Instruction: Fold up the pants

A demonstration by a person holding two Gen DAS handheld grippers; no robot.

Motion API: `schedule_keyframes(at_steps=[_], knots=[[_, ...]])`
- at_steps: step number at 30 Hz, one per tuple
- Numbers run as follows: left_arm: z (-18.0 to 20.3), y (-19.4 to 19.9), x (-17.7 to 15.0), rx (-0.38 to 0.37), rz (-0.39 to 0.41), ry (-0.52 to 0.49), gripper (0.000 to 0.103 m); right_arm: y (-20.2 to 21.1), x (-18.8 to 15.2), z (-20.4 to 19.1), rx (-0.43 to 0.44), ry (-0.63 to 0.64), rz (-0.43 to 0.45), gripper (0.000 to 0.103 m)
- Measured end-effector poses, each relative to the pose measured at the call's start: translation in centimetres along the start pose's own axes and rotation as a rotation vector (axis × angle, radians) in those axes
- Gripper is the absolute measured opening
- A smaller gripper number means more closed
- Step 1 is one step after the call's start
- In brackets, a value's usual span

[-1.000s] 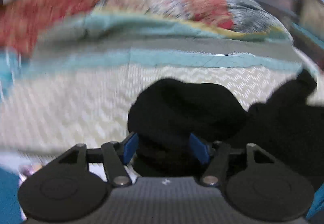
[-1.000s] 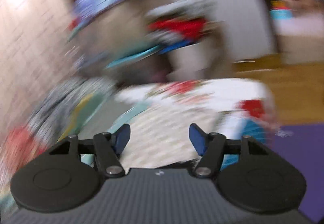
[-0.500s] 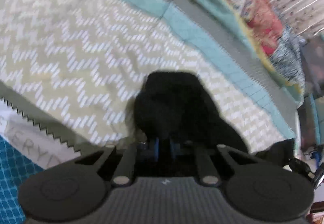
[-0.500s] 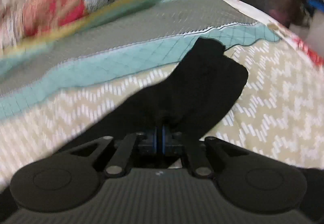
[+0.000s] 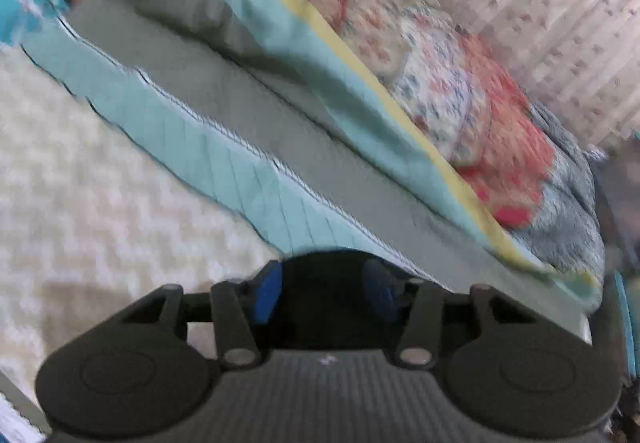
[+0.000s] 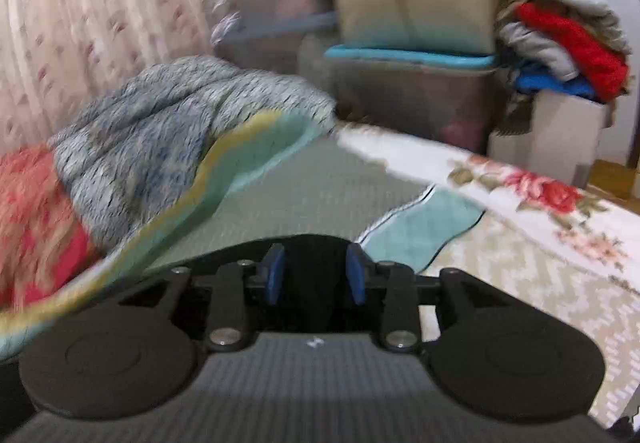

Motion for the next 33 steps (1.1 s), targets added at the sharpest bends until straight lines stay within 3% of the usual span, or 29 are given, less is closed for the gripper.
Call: schedule_keyframes(at_steps=[1, 2, 5, 7, 9, 11, 13, 15, 19, 20, 21, 23, 25, 28, 30, 31, 33], knots=[[-0.5, 0.4, -1.0, -0.030, -0.007, -0.017, 0.047, 1.0, -0.6, 0.0, 0.044, 0.010, 0.013, 0.042], [-1.3, 1.0, -1.9, -0.015, -0.010, -0.039, 0.049, 2.3, -1.6, 0.3, 0.093, 0.037, 0.018, 0.047], [-4.6, 3.3, -4.2, 0.039, -0.024, -0.074, 0.058, 4.9, -4.5, 1.4, 0.186, 0.077, -0.025, 0.047], [-7.2, 5.3, -5.8, 0.052, -0.050, -0.051, 0.064, 6.8, -6.1, 2.8, 0.236, 0.072, -0.061, 0.048], [-9.2, 7.2, -7.3, 0.058, -0.076, -0.022, 0.080, 9.2, -8.2, 4.5, 0.280, 0.060, -0.095, 0.051], [-11.0, 8.3, -9.5, 0.064, -0.106, 0.024, 0.086, 11.1, -10.4, 4.9, 0.303, 0.067, -0.131, 0.052], [-12.2, 8.9, -11.7, 0.021, -0.165, 0.092, 0.089, 12.3, -12.3, 4.5, 0.316, 0.082, -0.158, 0.052], [-12.9, 8.3, -13.5, -0.041, -0.215, 0.176, 0.100, 13.3, -14.1, 3.9, 0.335, 0.080, -0.194, 0.053], [-12.8, 5.4, -16.5, -0.138, -0.304, 0.323, 0.102, 14.8, -17.6, 2.2, 0.385, 0.026, -0.291, 0.053], [-12.3, 4.4, -17.1, -0.146, -0.319, 0.326, 0.094, 15.1, -18.3, 1.7, 0.392, 0.019, -0.307, 0.053], [-11.6, 3.7, -17.6, -0.133, -0.325, 0.303, 0.064, 15.4, -19.0, 1.0, 0.397, 0.014, -0.329, 0.053], [-10.0, 3.3, -18.0, -0.071, -0.321, 0.194, 0.020, 16.4, -20.8, -0.8, 0.425, 0.007, -0.390, 0.053], [-8.3, 4.8, -17.4, -0.030, -0.241, 0.067, 0.014, 17.7, -21.9, -2.7, 0.466, 0.018, -0.427, 0.053], [-6.4, 9.9, -15.3, 0.032, -0.027, -0.128, 0.013, 20.3, -22.9, -6.2, 0.548, 0.115, -0.435, 0.053], [-6.2, 13.0, -14.7, 0.064, 0.080, -0.200, 0.013, 21.7, -23.7, -8.2, 0.603, 0.173, -0.441, 0.053], [-6.6, 14.1, -14.6, 0.075, 0.107, -0.213, 0.013, 22.0, -24.1, -9.2, 0.621, 0.188, -0.450, 0.053], [-8.4, 14.4, -15.5, 0.135, 0.089, -0.198, 0.014, 22.3, -25.1, -10.8, 0.650, 0.220, -0.485, 0.053]])
Point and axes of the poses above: each gripper's, at about its wrist camera, not at the fingertips, and y roughly against the way its jaws point, z to its right, x to its top, the point moved 6 cm from there along -y, roughly the way its jaws point, and after that the axes turned 2 degrees about -x, right-handed, at the moved point
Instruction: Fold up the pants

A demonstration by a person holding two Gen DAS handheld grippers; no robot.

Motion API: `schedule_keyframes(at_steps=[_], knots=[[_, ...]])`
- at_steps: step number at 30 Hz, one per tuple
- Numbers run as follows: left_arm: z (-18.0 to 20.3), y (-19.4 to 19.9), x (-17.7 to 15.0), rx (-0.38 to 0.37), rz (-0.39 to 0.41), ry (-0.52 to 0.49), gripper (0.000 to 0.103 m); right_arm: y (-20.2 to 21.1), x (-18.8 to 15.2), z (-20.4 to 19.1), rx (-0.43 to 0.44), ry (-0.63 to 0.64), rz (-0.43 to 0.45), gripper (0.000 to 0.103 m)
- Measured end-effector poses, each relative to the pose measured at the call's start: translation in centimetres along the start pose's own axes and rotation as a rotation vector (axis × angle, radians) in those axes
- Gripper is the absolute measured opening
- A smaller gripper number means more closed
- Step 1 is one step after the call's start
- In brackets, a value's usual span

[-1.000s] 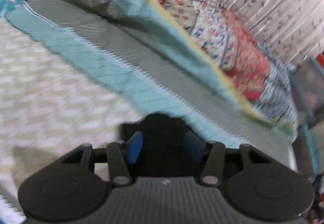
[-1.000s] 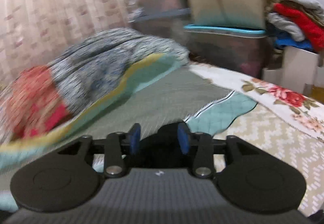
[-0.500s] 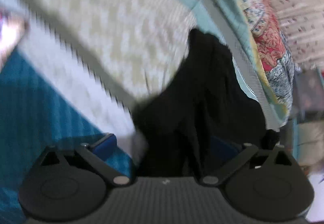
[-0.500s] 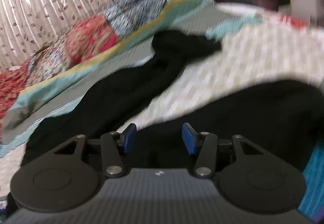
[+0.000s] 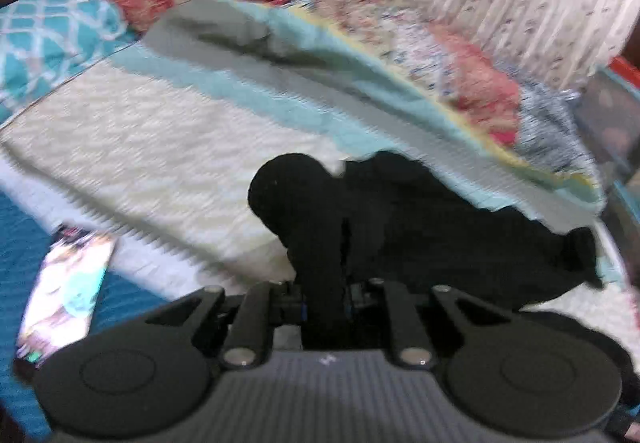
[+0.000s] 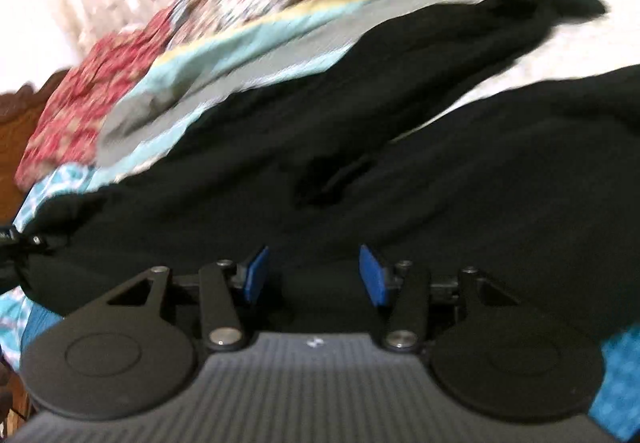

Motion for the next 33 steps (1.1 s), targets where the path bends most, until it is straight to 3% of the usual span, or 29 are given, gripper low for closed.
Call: schedule_keyframes(at_steps=[4, 5, 7, 9, 13, 20, 21, 23, 29, 33], knots=[[-4.0, -3.8, -5.5, 0.089, -0.207, 0.142, 0.017, -3.1, -1.7, -0.9, -0.041, 0.069, -0.108, 0.054], [-4.5, -4.2, -6.5, 0.080, -0.190, 0.165, 0.019, -3.0, -1.7, -1.2, -0.047, 0.095, -0.085, 0.055], [-3.9, -3.6, -6.5, 0.083, -0.142, 0.114, 0.021, -2.8, -1.4, -1.6, -0.053, 0.145, -0.088, 0.056], [-3.1, -3.7, -6.0, 0.099, -0.145, 0.085, 0.025, -2.1, -0.6, -1.2, -0.042, 0.151, -0.084, 0.056], [-4.4, -3.4, -6.1, 0.048, -0.181, 0.145, 0.033, 0.0, 0.9, 1.4, -0.072, 0.095, -0.021, 0.056], [-5.1, -3.1, -5.9, -0.066, -0.232, 0.236, 0.069, 8.3, 2.6, 12.3, -0.248, -0.169, 0.194, 0.056], [-5.1, -3.2, -5.8, -0.073, -0.236, 0.242, 0.077, 10.1, 2.1, 14.4, -0.285, -0.201, 0.232, 0.056], [-4.9, -3.3, -5.5, -0.090, -0.240, 0.257, 0.083, 13.0, 0.9, 17.9, -0.358, -0.273, 0.298, 0.056], [-5.2, -4.2, -5.2, -0.064, -0.274, 0.308, 0.078, 17.7, 0.5, 26.7, -0.474, -0.484, 0.469, 0.056], [-5.4, -4.3, -5.2, -0.044, -0.284, 0.333, 0.077, 18.1, 1.8, 31.4, -0.459, -0.598, 0.535, 0.056]])
Point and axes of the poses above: each gripper's, at about its wrist camera, not at the fingertips, and y roughly against the way its jaws point, z to its right, x to its top, the point moved 6 cm from there along -y, roughly the way its jaws point, and after that the axes turned 2 degrees about -x, right-handed, at the moved point
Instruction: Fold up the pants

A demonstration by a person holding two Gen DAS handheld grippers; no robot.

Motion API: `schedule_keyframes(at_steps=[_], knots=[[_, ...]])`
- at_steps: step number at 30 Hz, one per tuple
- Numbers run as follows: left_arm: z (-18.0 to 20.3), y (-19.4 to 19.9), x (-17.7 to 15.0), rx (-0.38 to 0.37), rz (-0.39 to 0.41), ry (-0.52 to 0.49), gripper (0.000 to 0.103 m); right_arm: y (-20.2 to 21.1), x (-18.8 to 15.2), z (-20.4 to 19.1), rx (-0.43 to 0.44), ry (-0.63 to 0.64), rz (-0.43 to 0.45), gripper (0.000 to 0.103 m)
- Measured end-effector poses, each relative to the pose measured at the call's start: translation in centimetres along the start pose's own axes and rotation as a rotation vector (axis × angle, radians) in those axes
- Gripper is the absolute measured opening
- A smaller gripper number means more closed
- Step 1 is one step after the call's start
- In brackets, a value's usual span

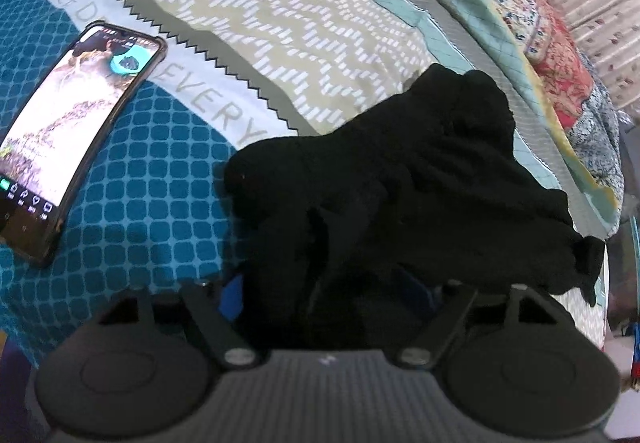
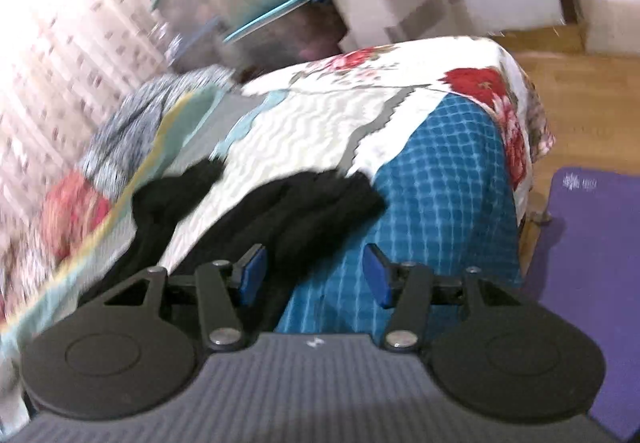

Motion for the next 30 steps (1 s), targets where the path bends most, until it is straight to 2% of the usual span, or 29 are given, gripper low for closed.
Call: schedule_keyframes(at_steps=[2, 4, 5, 6, 7, 8, 10, 13, 16, 18, 21, 24, 26, 29, 30], knots=[[0.0, 0.1, 0.0, 0.012, -0.002, 0.007, 0.074, -1.7, 1.1, 1.1, 0.047, -0.103, -0.033, 0.056], [-0.2, 0.1, 0.1, 0.031, -0.006, 0.010, 0.060, -3.1, 1.3, 1.8, 0.078, -0.194, -0.063, 0.056], [-0.3, 0.0, 0.1, 0.047, -0.012, 0.007, 0.033, -4.0, 1.4, 1.9, 0.085, -0.233, -0.075, 0.057], [-0.5, 0.0, 0.3, 0.066, -0.017, 0.004, 0.016, -4.4, 1.6, 1.8, 0.095, -0.265, -0.080, 0.050], [-0.8, 0.1, 0.6, 0.066, -0.018, 0.012, 0.016, -4.4, 1.8, 1.5, 0.105, -0.283, -0.087, 0.034], [-1.1, 0.3, 1.0, 0.040, -0.022, 0.042, 0.014, -5.0, 2.4, 1.1, 0.118, -0.284, -0.109, 0.009], [-1.4, 1.1, 2.1, -0.007, -0.018, 0.100, 0.013, -4.9, 3.9, -0.5, 0.114, -0.271, -0.134, 0.008], [-0.5, 3.3, 4.9, -0.095, 0.025, 0.147, 0.011, -3.8, 8.2, -4.6, 0.210, -0.232, -0.072, 0.008], [2.1, 6.5, 7.5, -0.154, 0.110, 0.104, 0.011, -1.4, 12.9, -8.9, 0.323, -0.171, 0.017, 0.008], [3.5, 7.9, 7.8, -0.176, 0.144, 0.058, 0.011, 0.5, 15.0, -10.3, 0.378, -0.141, 0.072, 0.008], [3.9, 8.0, 6.7, -0.160, 0.133, 0.016, 0.011, 2.4, 15.7, -9.3, 0.400, -0.135, 0.107, 0.008], [2.7, 6.0, 3.9, -0.108, 0.073, -0.008, 0.012, 2.2, 14.1, -5.1, 0.342, -0.164, 0.075, 0.008], [1.8, 4.1, 1.6, -0.049, 0.014, -0.040, 0.015, 0.6, 12.0, -1.6, 0.226, -0.173, 0.022, 0.008], [0.4, 1.8, -1.7, 0.036, -0.074, -0.087, 0.030, -0.7, 8.7, 4.1, 0.024, -0.235, -0.069, 0.015], [0.0, 1.7, -2.4, 0.055, -0.088, -0.107, 0.034, -0.8, 8.0, 5.4, -0.045, -0.256, -0.094, 0.026]])
Point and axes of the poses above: each gripper's, at about its wrist camera, not at the fingertips, and y roughly against the way its jaws point, z to its right, x to its top, the point moved 6 cm from there along -y, roughly the way its jaws point, and after that the axes turned 2 degrees about -x, right-handed, at the moved point
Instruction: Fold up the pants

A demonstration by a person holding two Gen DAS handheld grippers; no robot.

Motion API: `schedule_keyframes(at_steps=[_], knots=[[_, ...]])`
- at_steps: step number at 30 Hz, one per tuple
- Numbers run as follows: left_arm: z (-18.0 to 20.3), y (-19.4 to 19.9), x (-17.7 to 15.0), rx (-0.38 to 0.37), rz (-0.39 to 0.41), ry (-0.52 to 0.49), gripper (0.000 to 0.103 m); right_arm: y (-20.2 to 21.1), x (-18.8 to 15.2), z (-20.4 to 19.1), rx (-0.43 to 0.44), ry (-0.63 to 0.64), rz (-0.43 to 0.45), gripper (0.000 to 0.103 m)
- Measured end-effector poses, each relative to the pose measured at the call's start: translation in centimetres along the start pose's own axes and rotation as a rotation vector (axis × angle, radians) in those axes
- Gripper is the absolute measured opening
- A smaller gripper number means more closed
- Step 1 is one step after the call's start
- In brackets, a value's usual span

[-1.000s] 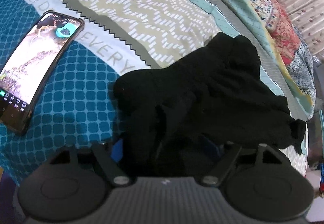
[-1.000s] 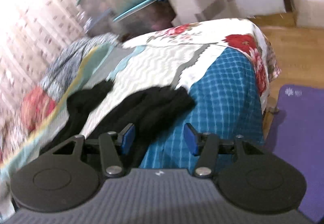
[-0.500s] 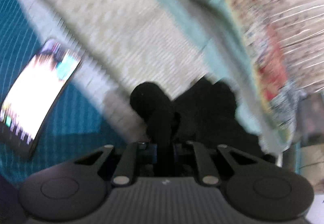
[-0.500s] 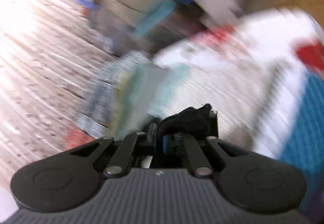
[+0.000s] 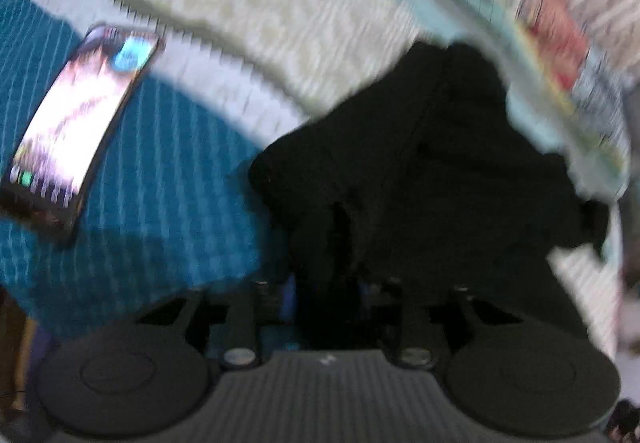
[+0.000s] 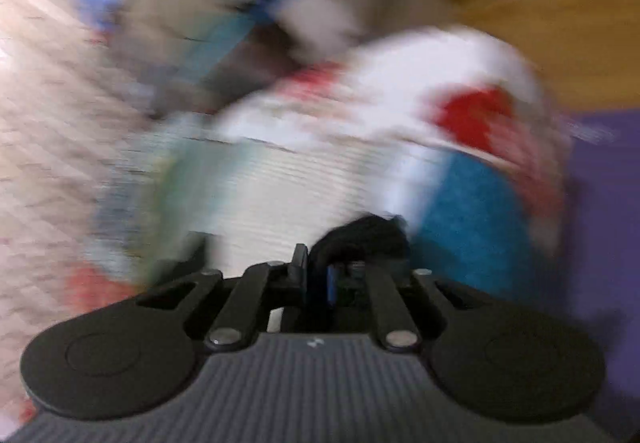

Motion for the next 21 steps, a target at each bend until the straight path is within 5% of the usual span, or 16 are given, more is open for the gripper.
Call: schedule_keyframes(at_steps=[2, 5, 10, 13, 15, 21], knots=[[-0.6, 1.1, -0.7, -0.017, 0.006, -0.047, 0.040, 0.8, -0.4, 3.6, -0.070, -0.142, 0.007, 0.042], [-1.2, 4.9, 0.1, -0.069, 0.065, -0.093, 0.043, 3.8, 0.3, 6.4, -0.135, -0.272, 0.159, 0.042], [0.9, 9.1, 6.6, 0.091, 0.298, -0.288, 0.050, 7.3, 2.4, 2.7, -0.116, -0.144, 0.300, 0.042], [5.6, 7.3, 11.0, 0.118, 0.392, -0.473, 0.068, 6.5, 1.7, -3.9, -0.004, 0.031, 0.250, 0.042], [9.0, 4.1, 13.4, 0.127, 0.403, -0.589, 0.088, 4.8, 0.2, -8.6, 0.079, 0.123, 0.167, 0.042], [18.2, -7.6, 15.9, 0.242, 0.308, -0.864, 0.089, -3.8, -4.6, -21.6, 0.187, 0.394, -0.042, 0.042]])
Point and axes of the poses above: each gripper's, at about its wrist camera, not at the fingertips, and y roughly against the way its jaws point, z to its right, x to its top, the point moved 6 cm from there along -y, roughly the way its jaws point, and after that the axes turned 2 degrees about -x, right-handed, at the moved point
